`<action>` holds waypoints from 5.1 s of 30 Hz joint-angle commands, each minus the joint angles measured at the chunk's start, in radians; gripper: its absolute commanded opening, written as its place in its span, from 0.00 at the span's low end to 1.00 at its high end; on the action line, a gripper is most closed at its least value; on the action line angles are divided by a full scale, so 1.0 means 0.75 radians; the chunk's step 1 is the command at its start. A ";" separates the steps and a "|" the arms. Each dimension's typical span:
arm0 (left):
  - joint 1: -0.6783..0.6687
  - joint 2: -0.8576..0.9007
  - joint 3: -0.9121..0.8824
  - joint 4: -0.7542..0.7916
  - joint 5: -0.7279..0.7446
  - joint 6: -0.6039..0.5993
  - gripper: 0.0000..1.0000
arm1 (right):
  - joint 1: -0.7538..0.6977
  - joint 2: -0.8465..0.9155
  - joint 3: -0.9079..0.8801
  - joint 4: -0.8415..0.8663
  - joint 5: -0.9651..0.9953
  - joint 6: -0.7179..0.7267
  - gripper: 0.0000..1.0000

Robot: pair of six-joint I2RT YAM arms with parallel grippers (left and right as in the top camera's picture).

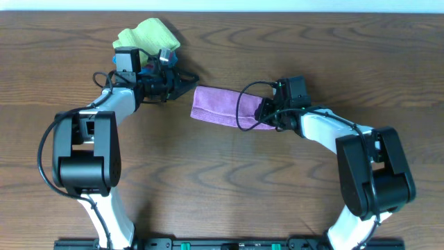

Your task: Fold the cloth

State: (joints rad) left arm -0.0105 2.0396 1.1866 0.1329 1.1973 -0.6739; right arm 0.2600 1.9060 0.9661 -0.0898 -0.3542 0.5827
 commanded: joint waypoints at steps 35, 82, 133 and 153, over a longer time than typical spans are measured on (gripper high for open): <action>-0.439 -0.233 0.248 -0.763 -1.501 0.485 0.06 | -0.328 -0.770 -0.047 -0.749 -0.126 -0.378 0.80; -0.523 0.071 0.248 -0.696 -1.279 0.445 0.06 | -0.485 -0.678 -0.609 0.007 -0.323 -0.037 0.83; -0.554 0.070 0.250 -0.903 -1.152 0.374 0.06 | -0.117 -0.214 -0.604 1.152 -0.035 0.154 0.02; -0.552 0.070 0.325 -0.887 -1.153 0.374 0.06 | 0.177 -0.352 -0.326 0.755 -0.010 -0.025 0.01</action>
State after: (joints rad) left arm -0.4217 2.0724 1.4063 -0.5312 0.3305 -0.3923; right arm 0.3576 1.6539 0.6704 0.5068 -0.3893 0.6392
